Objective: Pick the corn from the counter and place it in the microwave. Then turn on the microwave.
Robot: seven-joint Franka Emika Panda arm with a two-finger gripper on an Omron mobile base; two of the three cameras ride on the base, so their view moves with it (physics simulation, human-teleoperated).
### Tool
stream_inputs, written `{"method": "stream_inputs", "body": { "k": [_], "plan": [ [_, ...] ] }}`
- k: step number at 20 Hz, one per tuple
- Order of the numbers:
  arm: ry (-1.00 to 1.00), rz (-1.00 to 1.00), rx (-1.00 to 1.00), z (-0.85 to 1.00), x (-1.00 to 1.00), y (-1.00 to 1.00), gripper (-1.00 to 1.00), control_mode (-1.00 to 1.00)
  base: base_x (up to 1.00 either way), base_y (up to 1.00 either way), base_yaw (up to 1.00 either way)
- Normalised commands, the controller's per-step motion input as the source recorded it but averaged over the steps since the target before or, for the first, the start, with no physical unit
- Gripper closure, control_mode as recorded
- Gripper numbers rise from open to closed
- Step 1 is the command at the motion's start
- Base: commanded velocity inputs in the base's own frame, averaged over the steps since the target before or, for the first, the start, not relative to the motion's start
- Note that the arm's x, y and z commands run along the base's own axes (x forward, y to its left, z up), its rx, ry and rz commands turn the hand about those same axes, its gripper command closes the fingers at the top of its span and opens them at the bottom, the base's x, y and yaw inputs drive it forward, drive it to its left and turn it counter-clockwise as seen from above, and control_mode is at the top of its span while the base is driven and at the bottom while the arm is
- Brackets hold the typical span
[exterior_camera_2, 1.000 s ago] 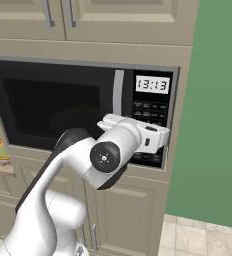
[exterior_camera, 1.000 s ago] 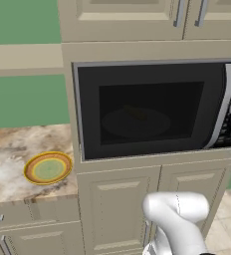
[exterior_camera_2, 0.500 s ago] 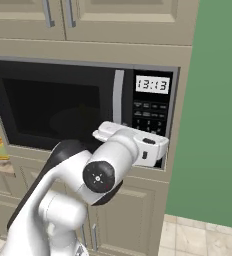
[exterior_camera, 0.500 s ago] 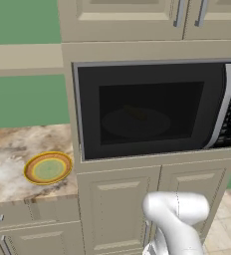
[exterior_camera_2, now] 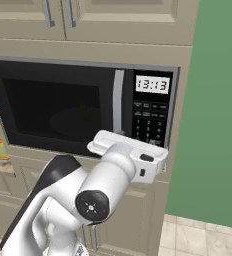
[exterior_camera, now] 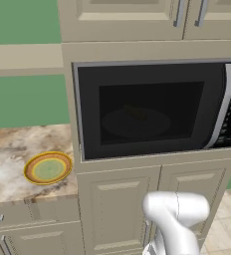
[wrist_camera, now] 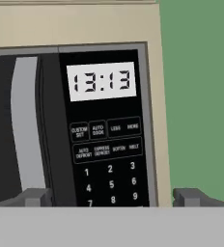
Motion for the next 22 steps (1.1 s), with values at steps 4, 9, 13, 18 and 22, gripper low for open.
{"method": "stream_inputs", "body": {
  "k": [4, 9, 13, 18, 22],
  "plan": [
    [-0.12, 0.0, 0.0, -0.01, -0.27, 0.05, -1.0, -1.0, 0.0, 0.0, 0.0],
    [-0.12, 0.02, 0.0, -0.11, -0.17, 0.25, -1.0, -1.0, 0.0, 0.0, 0.0],
    [-0.09, 0.03, 0.0, -0.2, -0.08, 0.33, 1.0, -1.0, 0.0, 0.0, 0.0],
    [-0.1, 0.02, 0.0, -0.19, -0.18, 0.17, 1.0, -1.0, 0.0, 0.0, 0.0],
    [-0.04, 0.01, 0.0, -0.24, -0.13, 0.18, 1.0, -1.0, 0.0, 0.0, 0.0]
  ]
}}
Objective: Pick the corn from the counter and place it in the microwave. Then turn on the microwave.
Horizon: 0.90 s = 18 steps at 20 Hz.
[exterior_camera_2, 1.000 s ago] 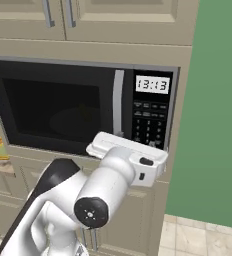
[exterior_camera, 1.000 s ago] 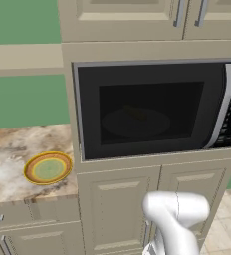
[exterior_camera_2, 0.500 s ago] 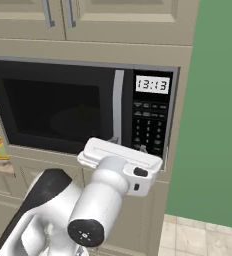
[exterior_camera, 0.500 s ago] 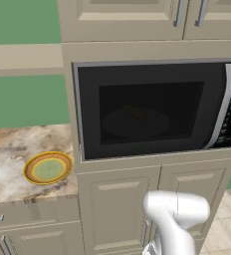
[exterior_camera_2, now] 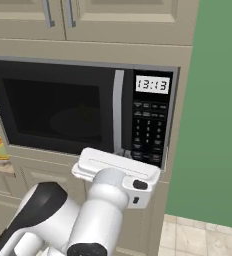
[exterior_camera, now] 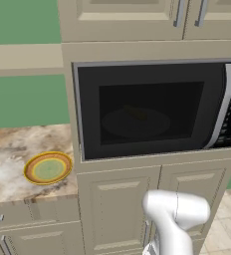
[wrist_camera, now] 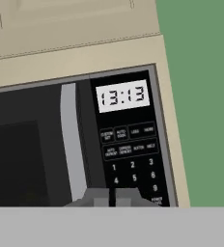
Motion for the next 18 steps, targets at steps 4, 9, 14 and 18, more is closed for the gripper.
{"method": "stream_inputs", "body": {
  "k": [4, 9, 14, 18],
  "plan": [
    [0.0, 0.0, 0.0, -0.19, -0.11, 0.22, 1.0, -1.0, 0.0, 0.0, 0.0],
    [0.03, 0.01, -0.02, -0.13, -0.08, 0.24, 1.0, -1.0, 0.0, 0.0, 0.0],
    [0.03, 0.01, -0.04, -0.18, -0.02, 0.25, 1.0, -1.0, 0.0, 0.0, 0.0],
    [-0.06, 0.0, -0.01, -0.27, 0.0, 0.26, 1.0, -1.0, 0.0, 0.0, 0.0]
  ]
}}
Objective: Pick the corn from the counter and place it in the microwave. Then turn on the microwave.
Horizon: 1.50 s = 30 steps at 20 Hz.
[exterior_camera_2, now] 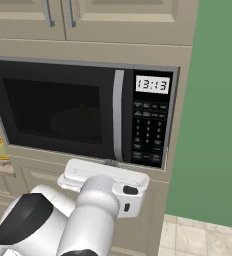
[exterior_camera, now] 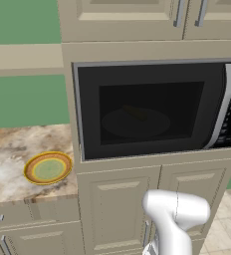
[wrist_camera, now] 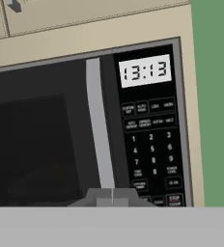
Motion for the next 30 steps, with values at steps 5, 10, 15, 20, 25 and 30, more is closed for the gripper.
{"method": "stream_inputs", "body": {
  "k": [5, 10, 15, 20, 25, 30],
  "plan": [
    [-0.07, 0.0, 0.0, -0.29, 0.0, 0.24, 1.0, -1.0, 0.0, 0.0, 0.0],
    [-0.06, -0.03, 0.0, -0.37, 0.08, 0.36, 1.0, -1.0, 0.0, 0.0, 0.0],
    [-0.08, -0.04, 0.0, -0.32, 0.1, 0.31, 1.0, -1.0, 0.0, 0.0, 0.0],
    [-0.08, -0.06, 0.0, -0.22, 0.11, 0.06, 1.0, -1.0, 0.0, 0.0, 0.0],
    [-0.09, -0.04, 0.06, -0.13, 0.1, 0.05, 1.0, -1.0, 0.0, 0.0, 0.0],
    [-0.02, 0.0, 0.16, -0.14, 0.17, 0.12, 1.0, -1.0, 0.0, 0.0, 0.0]
  ]
}}
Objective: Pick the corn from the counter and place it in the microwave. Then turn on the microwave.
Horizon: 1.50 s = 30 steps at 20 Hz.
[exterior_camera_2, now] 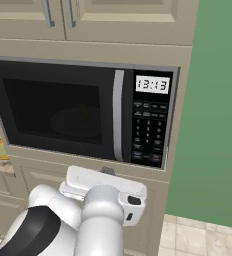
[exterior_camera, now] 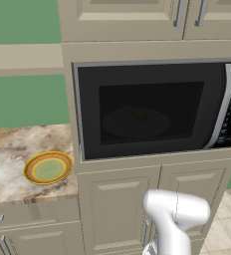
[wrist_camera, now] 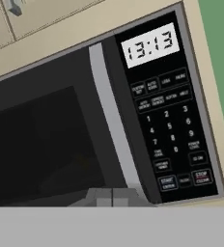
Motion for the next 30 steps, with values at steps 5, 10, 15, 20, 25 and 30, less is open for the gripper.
{"method": "stream_inputs", "body": {
  "k": [5, 10, 15, 20, 25, 30],
  "plan": [
    [-0.01, 0.0, 0.21, -0.15, 0.14, 0.12, 1.0, -1.0, 0.0, 0.0, 0.0],
    [-0.06, 0.0, 0.2, -0.2, 0.04, 0.14, 1.0, -1.0, 0.0, 0.0, 0.0],
    [-0.06, 0.0, 0.2, -0.25, 0.03, 0.17, 1.0, -1.0, 0.0, 0.0, 0.0],
    [-0.04, 0.0, 0.2, -0.2, 0.06, 0.19, 1.0, -1.0, 0.0, 0.0, 0.0],
    [-0.03, 0.0, 0.2, -0.05, 0.06, 0.18, 1.0, -1.0, 0.0, 0.0, 0.0],
    [-0.03, 0.0, 0.18, -0.02, 0.03, 0.18, 1.0, -1.0, 0.0, 0.0, 0.0]
  ]
}}
